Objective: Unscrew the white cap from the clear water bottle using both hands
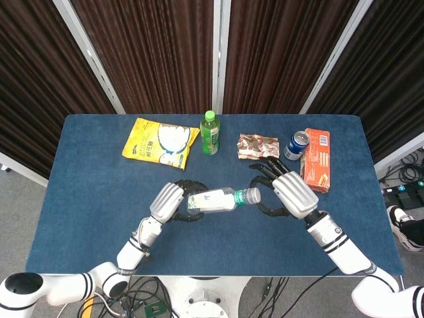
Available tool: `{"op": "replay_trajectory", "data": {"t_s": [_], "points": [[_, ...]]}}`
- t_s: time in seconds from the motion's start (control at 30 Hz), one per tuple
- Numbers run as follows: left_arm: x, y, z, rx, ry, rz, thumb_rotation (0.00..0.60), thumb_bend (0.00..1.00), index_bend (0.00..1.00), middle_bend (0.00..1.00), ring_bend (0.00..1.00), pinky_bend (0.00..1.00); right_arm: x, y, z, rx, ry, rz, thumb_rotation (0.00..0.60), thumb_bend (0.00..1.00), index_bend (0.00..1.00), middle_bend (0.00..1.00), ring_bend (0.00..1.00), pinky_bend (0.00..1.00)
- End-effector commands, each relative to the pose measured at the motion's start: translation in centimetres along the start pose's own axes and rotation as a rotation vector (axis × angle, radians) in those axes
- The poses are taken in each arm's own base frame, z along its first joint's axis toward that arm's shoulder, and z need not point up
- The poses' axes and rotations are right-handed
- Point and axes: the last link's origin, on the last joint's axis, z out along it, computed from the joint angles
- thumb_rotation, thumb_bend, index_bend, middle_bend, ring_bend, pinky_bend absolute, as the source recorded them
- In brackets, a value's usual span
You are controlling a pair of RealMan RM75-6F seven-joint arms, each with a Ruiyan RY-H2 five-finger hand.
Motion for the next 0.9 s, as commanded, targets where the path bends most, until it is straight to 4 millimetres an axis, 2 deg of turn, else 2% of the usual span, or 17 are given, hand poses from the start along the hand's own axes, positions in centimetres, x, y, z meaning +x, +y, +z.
{"op": "replay_trajectory", "data": {"t_s": [0.03, 0.37, 0.53, 0.7, 0.8, 0.9], "points": [[0.0, -0.1, 0.0, 0.002, -0.001, 0.000, 0.600, 0.35, 0.49, 0.50, 0.39, 0.42, 0.1, 0.0, 0.0, 0.000, 0.002, -0.002, 0.600, 0.35, 0.52, 0.16, 0.00, 0.00], [0.2, -0.9, -0.2, 0.020, -0.010, 0.017, 0.600, 0.35, 0.49, 0.50, 0.39, 0.42, 0.8, 0.3, -0.6, -0.012, 0.027, -0.021, 0.600, 0.36, 0.53, 0.18, 0.00, 0.00], [1.5, -4.2, -1.6, 0.120, -0.060, 0.170, 0.600, 0.35, 0.49, 0.50, 0.39, 0.40, 0.9, 1.8, -1.7, -0.070, 0.012, -0.029, 0.600, 0.36, 0.53, 0.17, 0.00, 0.00], [3.5, -7.9, -3.2, 0.257, -0.127, 0.405, 0.600, 0.35, 0.48, 0.47, 0.35, 0.32, 0.0, 3.3, -2.4, -0.125, -0.056, -0.046, 0.600, 0.36, 0.54, 0.17, 0.00, 0.00], [3.9, -8.8, -3.9, 0.322, -0.190, 0.479, 0.600, 0.34, 0.45, 0.43, 0.31, 0.28, -1.0, 3.7, -2.3, -0.137, -0.107, -0.069, 0.600, 0.36, 0.53, 0.17, 0.00, 0.00], [4.1, -8.5, -4.1, 0.342, -0.212, 0.494, 0.600, 0.30, 0.35, 0.35, 0.23, 0.25, -2.4, 3.9, -1.9, -0.133, -0.163, -0.108, 0.600, 0.36, 0.52, 0.16, 0.00, 0.00]]}}
